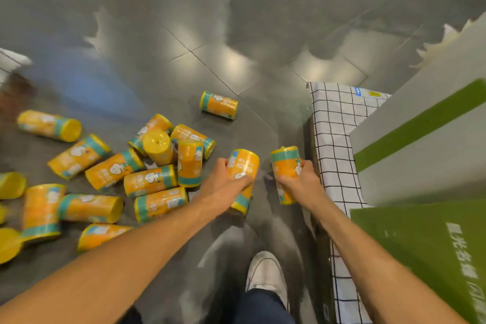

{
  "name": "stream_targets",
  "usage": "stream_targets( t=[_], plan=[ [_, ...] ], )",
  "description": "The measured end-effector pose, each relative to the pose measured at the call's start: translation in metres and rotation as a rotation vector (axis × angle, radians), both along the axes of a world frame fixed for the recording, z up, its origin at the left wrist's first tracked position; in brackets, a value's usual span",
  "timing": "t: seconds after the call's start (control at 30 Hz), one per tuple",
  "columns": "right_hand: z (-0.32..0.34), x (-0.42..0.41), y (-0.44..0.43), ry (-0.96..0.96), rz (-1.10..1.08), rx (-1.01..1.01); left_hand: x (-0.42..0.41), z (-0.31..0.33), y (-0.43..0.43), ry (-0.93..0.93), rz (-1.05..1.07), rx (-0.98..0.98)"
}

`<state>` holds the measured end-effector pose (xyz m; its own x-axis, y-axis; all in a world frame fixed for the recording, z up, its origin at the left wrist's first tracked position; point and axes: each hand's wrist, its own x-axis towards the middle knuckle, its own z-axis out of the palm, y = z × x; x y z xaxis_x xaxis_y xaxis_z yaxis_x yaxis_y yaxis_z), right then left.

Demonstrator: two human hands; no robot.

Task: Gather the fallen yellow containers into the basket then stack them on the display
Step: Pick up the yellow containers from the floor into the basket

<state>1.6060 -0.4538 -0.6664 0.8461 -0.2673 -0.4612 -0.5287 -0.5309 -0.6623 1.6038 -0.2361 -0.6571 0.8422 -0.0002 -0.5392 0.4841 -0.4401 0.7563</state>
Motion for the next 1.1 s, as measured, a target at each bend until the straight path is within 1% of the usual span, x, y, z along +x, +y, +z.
stream_targets(
  t=[0.07,0.17,0.33,0.47,0.57,0.63,0.73,0.87,0.97,1.1],
  plan=[
    [0.038,0.004,0.018,-0.051,0.029,0.102,0.003,0.034,0.023,-0.062,0.090,-0.057],
    [0.092,0.010,0.050,-0.072,0.140,0.143,0.002,0.093,0.062,-0.152,0.207,-0.115],
    [0.205,0.005,0.149,-0.130,0.385,0.282,-0.033,0.187,0.155,-0.308,0.389,-0.131],
    [0.262,-0.008,0.239,-0.145,0.612,0.342,-0.077,0.237,0.229,-0.433,0.568,-0.143],
    [0.292,-0.030,0.308,-0.170,0.701,0.385,-0.120,0.267,0.278,-0.498,0.700,-0.163],
    [0.306,-0.052,0.352,-0.166,0.775,0.408,-0.154,0.275,0.311,-0.519,0.787,-0.176],
    [0.307,-0.089,0.401,-0.132,0.864,0.391,-0.211,0.276,0.353,-0.530,0.932,-0.136],
    [0.297,-0.153,0.444,-0.151,1.072,0.279,-0.297,0.260,0.403,-0.458,1.089,0.038],
    [0.281,-0.204,0.464,-0.174,1.243,0.158,-0.355,0.230,0.426,-0.320,1.223,0.158],
    [0.247,-0.255,0.476,-0.097,1.417,0.049,-0.403,0.197,0.433,-0.091,1.235,0.257]
  ],
)
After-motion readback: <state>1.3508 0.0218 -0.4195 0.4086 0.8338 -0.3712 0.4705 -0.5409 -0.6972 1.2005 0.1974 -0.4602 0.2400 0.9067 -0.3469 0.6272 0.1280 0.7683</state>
